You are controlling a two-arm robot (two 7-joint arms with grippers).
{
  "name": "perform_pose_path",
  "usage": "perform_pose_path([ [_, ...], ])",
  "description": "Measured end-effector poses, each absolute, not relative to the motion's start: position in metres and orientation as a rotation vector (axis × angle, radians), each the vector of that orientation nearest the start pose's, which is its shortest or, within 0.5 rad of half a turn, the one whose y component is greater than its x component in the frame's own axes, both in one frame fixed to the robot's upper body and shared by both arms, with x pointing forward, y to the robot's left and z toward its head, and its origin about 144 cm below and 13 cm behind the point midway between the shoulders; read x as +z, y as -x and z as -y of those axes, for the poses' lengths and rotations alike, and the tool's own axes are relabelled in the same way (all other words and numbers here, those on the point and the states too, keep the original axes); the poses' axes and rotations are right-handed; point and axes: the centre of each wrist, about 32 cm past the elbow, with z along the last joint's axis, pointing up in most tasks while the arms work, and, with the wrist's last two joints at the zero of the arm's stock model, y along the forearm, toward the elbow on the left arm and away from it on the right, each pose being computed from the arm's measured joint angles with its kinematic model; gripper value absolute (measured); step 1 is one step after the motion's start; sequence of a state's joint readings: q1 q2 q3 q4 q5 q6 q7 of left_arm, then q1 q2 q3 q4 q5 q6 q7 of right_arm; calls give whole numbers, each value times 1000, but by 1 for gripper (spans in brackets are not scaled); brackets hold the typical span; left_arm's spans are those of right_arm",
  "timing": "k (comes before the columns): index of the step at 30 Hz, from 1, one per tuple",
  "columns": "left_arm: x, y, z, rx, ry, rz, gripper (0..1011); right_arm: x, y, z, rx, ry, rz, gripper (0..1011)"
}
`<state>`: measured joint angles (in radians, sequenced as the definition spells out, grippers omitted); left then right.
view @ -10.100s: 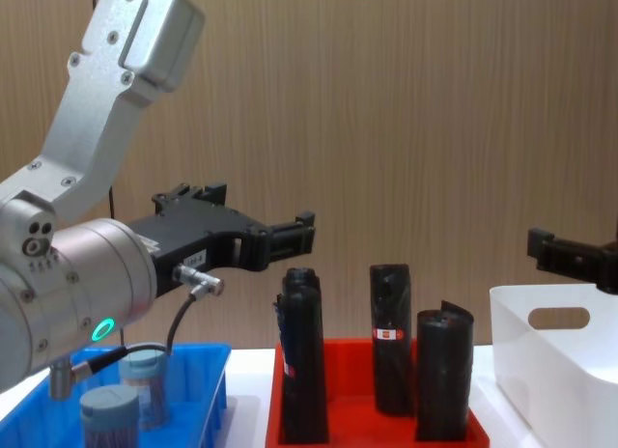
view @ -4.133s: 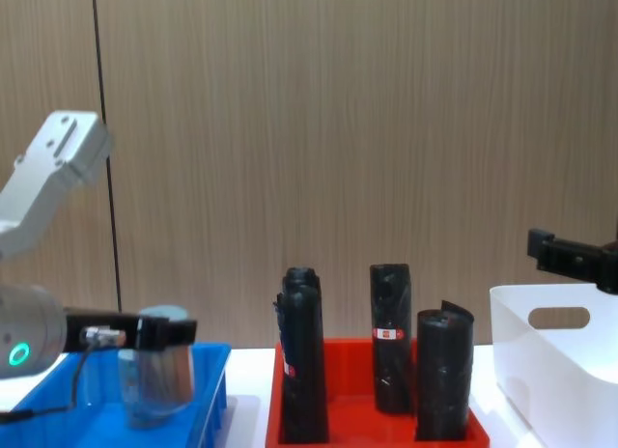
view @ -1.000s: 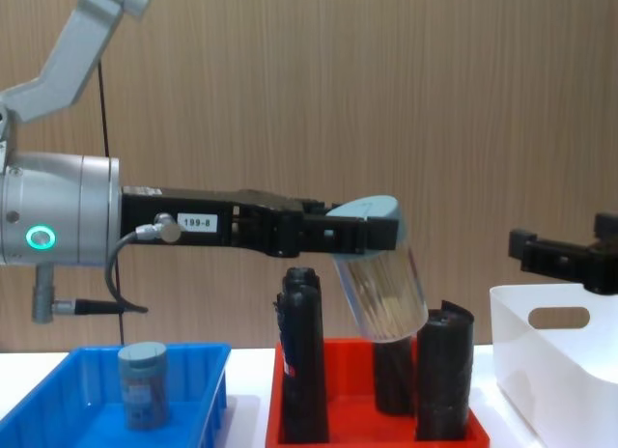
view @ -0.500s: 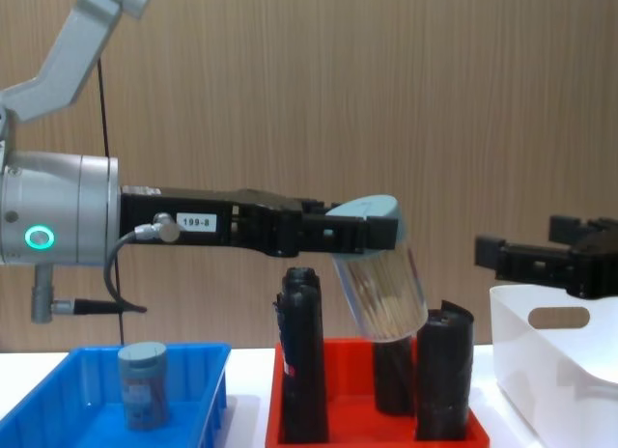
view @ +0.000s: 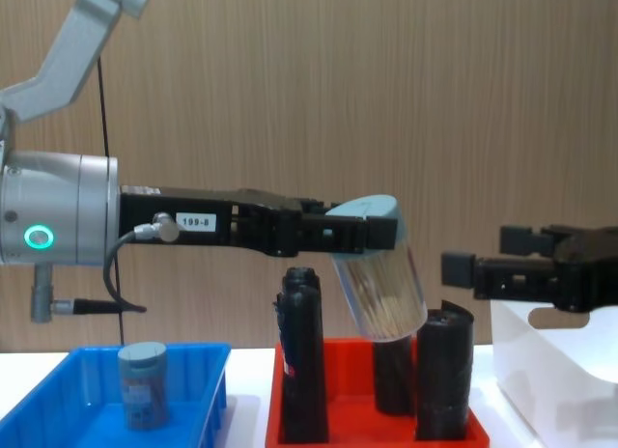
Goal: Pick the cotton swabs from the blue box and place them into the white box.
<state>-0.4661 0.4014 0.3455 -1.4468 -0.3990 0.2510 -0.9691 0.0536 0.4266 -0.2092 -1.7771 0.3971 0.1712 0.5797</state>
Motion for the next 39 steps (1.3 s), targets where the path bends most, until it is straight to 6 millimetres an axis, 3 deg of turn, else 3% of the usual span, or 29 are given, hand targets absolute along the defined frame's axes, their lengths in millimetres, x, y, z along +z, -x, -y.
perform_pose_path([
  [17, 1260, -564, -258, 357, -122, 2, 670, 1222, -483, 256, -510, 89, -23, 1002],
  [39, 1260, -564, -258, 357, -122, 2, 670, 1218, -504, 246, -570, 147, 5, 1002],
])
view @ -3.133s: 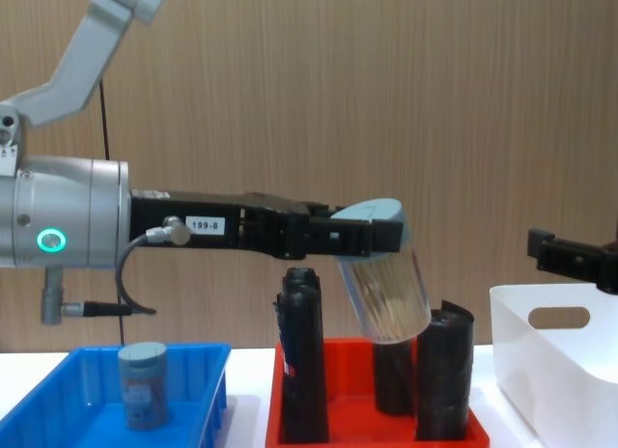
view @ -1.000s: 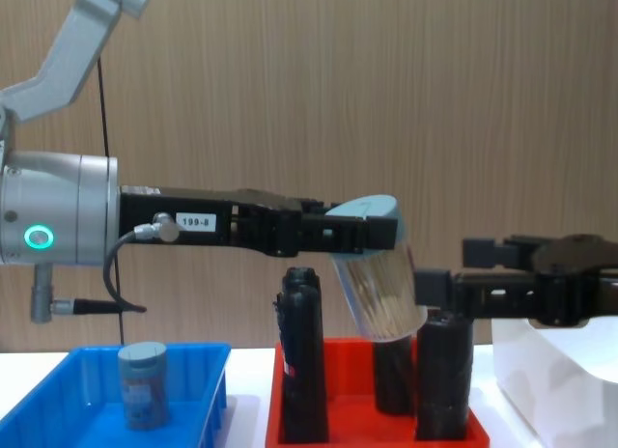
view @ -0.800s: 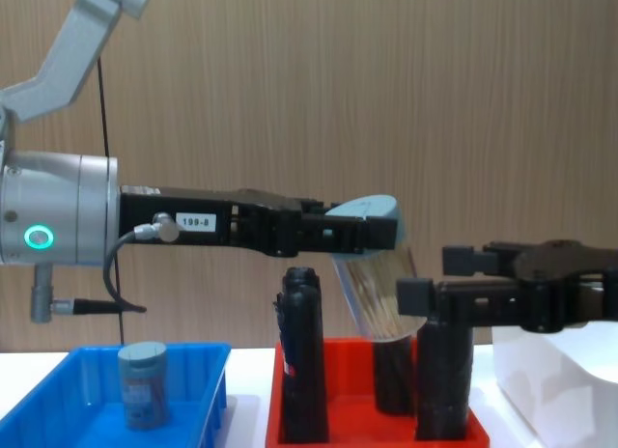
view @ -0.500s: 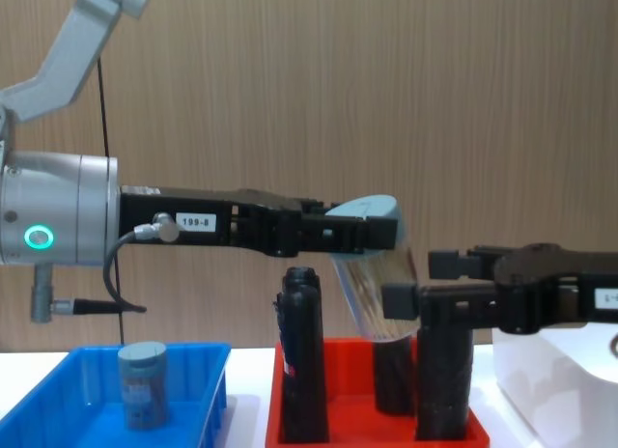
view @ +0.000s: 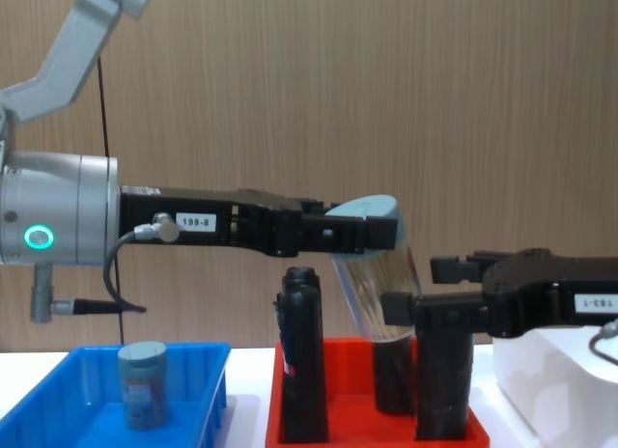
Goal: Pick the cotton swabs from the blue box and place them into the white box.
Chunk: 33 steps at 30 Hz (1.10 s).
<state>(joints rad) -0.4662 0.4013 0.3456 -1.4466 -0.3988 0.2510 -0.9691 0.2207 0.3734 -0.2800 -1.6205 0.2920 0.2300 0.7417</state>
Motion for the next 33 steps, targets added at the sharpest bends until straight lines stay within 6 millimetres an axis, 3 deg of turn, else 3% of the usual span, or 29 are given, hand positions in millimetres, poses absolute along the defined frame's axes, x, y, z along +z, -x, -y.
perform_pose_path([
  [33, 1260, -564, -258, 357, -122, 2, 670, 1217, -514, 222, -560, 162, 30, 969],
])
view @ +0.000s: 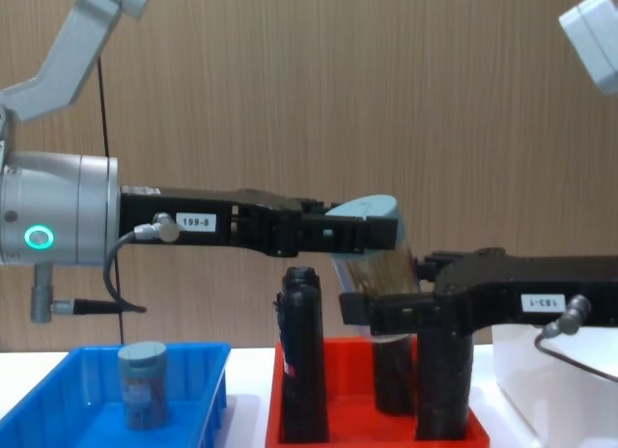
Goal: Pick the cotton swabs from the blue box and place them into the white box.
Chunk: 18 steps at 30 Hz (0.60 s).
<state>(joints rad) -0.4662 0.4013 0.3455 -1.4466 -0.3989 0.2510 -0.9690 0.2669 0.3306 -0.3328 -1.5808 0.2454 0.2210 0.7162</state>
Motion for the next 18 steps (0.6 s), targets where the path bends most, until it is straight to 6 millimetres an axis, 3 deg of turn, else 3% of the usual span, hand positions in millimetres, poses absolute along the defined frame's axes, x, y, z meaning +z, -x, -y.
perform_pose_path([
  [11, 1260, -564, -258, 357, -122, 2, 672, 1218, -514, 218, -555, 152, 24, 683],
  [18, 1260, -564, -258, 357, -122, 2, 873, 1218, -515, 217, -552, 147, 16, 650],
])
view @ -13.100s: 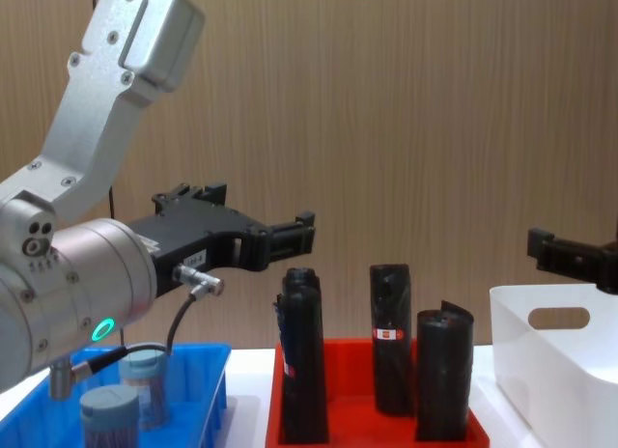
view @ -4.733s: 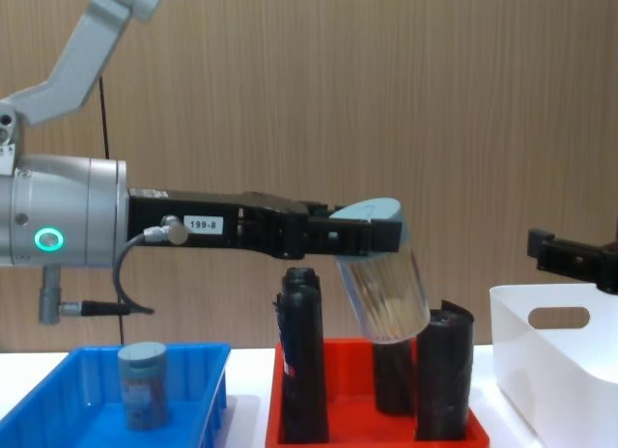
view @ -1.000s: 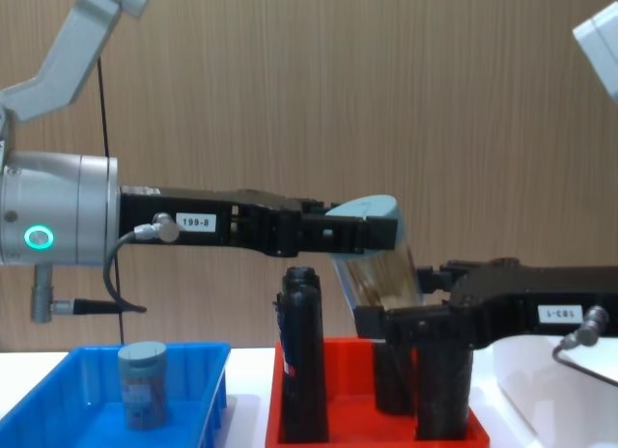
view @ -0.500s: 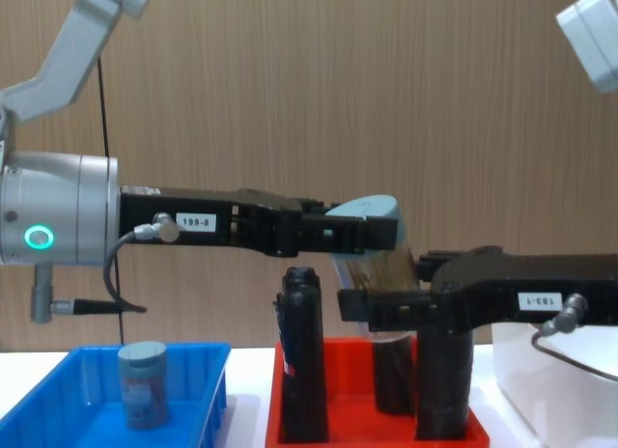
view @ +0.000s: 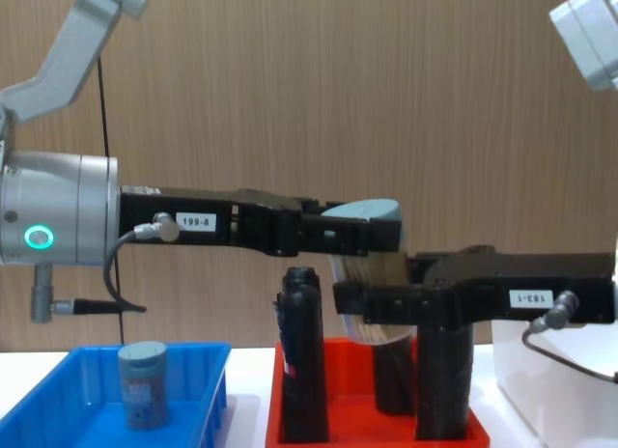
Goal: Pick the cotton swabs from the blue box and place them into the white box.
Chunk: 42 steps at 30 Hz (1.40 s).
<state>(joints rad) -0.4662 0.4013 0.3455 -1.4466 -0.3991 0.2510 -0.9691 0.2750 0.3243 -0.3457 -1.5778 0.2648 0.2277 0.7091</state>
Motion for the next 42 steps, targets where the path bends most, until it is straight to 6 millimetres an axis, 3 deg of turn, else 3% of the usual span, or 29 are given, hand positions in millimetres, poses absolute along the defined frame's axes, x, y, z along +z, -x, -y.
perform_pose_path([
  [6, 1260, -564, -258, 357, -122, 2, 1003, 1218, -515, 217, -556, 139, 9, 650],
  [20, 1260, -564, -258, 357, -122, 2, 1004, 1217, -511, 233, -644, 88, -5, 650],
  [42, 1260, -564, -258, 357, -122, 2, 1004, 1211, -515, 295, -954, 106, -4, 649],
])
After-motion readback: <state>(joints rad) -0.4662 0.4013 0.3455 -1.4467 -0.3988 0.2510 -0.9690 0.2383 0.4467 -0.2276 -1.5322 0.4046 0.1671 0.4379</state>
